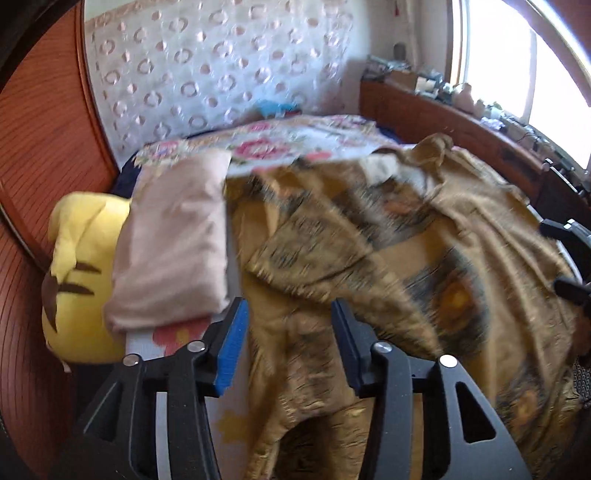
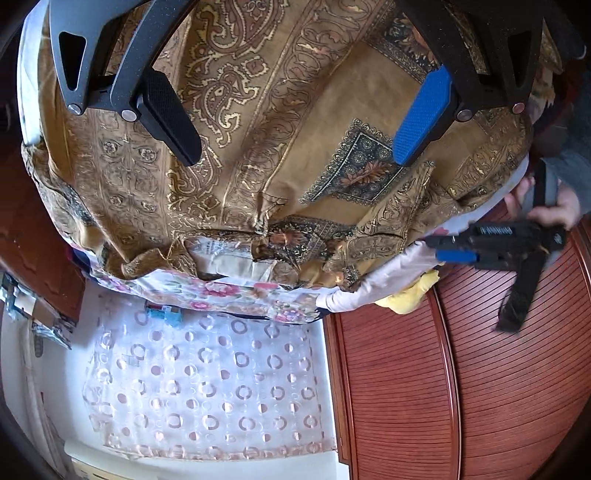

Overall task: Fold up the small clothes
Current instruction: 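Fold the grasped shirt side inward with the left gripper and release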

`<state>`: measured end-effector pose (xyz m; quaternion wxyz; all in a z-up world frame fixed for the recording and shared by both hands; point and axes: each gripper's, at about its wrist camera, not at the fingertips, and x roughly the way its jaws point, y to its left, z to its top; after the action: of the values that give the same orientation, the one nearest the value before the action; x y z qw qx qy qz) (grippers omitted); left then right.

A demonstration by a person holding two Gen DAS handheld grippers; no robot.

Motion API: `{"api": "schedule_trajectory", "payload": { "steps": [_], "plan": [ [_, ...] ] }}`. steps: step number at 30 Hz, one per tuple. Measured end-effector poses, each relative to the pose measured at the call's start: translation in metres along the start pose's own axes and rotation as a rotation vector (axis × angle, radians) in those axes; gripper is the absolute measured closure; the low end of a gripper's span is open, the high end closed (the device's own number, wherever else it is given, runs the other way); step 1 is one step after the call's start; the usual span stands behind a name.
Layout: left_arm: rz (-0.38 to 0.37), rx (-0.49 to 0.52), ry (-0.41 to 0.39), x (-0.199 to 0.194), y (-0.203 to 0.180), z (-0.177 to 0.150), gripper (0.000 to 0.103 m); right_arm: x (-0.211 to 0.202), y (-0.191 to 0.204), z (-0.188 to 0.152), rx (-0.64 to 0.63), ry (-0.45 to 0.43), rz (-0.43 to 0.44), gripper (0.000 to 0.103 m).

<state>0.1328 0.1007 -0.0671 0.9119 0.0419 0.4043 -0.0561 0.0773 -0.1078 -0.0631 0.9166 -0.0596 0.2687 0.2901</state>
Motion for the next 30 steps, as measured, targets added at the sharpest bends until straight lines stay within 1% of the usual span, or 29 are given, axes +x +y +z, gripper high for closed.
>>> {"api": "schedule_trajectory", "payload": {
  "steps": [2, 3, 4, 6, 9, 11, 13, 14, 16, 21, 23, 25, 27, 28, 30],
  "plan": [
    [0.009, -0.010, 0.020, 0.006, 0.004, -0.006, 0.054, 0.001, -0.003, 0.003, 0.012, 0.003, 0.008, 0.000],
    [0.017, -0.012, 0.032, 0.008, 0.006, -0.010, 0.051, 0.002, -0.004, 0.003, 0.010, 0.005, 0.015, 0.000],
    [0.024, -0.015, 0.039, 0.010, 0.008, -0.013, 0.045, 0.000, -0.003, 0.002, 0.000, 0.004, 0.020, 0.002],
    [0.040, -0.020, 0.053, 0.013, 0.011, -0.017, 0.044, 0.000, -0.003, 0.002, -0.024, 0.004, 0.034, 0.002],
    [0.043, -0.030, 0.077, 0.020, 0.017, -0.021, 0.043, 0.008, 0.003, 0.008, -0.034, 0.012, 0.063, 0.005],
    [0.049, -0.038, 0.070, 0.022, 0.022, -0.022, 0.036, 0.014, 0.006, 0.013, -0.046, 0.014, 0.072, 0.006],
    [0.057, -0.050, 0.063, 0.023, 0.026, -0.022, 0.025, 0.018, 0.011, 0.017, -0.060, 0.015, 0.089, 0.007],
    [0.051, -0.063, 0.056, 0.024, 0.029, -0.024, 0.024, 0.022, 0.014, 0.020, -0.068, 0.015, 0.098, 0.007],
    [0.014, -0.101, 0.064, 0.026, 0.036, -0.025, 0.023, 0.028, 0.019, 0.025, -0.093, 0.020, 0.118, 0.013],
    [0.017, -0.105, 0.064, 0.027, 0.035, -0.025, 0.022, 0.050, 0.035, 0.039, -0.144, 0.054, 0.173, 0.029],
    [0.015, -0.108, 0.063, 0.027, 0.036, -0.025, 0.022, 0.063, 0.040, 0.044, -0.156, 0.080, 0.204, 0.034],
    [0.014, -0.108, 0.062, 0.027, 0.037, -0.025, 0.021, 0.079, 0.046, 0.049, -0.163, 0.113, 0.235, 0.045],
    [0.015, -0.109, 0.063, 0.027, 0.037, -0.025, 0.020, 0.096, 0.049, 0.054, -0.156, 0.158, 0.267, 0.050],
    [0.017, -0.112, 0.064, 0.027, 0.038, -0.025, 0.020, 0.105, 0.053, 0.057, -0.159, 0.172, 0.270, 0.053],
    [0.015, -0.114, 0.064, 0.027, 0.039, -0.026, 0.020, 0.121, 0.058, 0.059, -0.173, 0.199, 0.269, 0.056]
  ]
}}
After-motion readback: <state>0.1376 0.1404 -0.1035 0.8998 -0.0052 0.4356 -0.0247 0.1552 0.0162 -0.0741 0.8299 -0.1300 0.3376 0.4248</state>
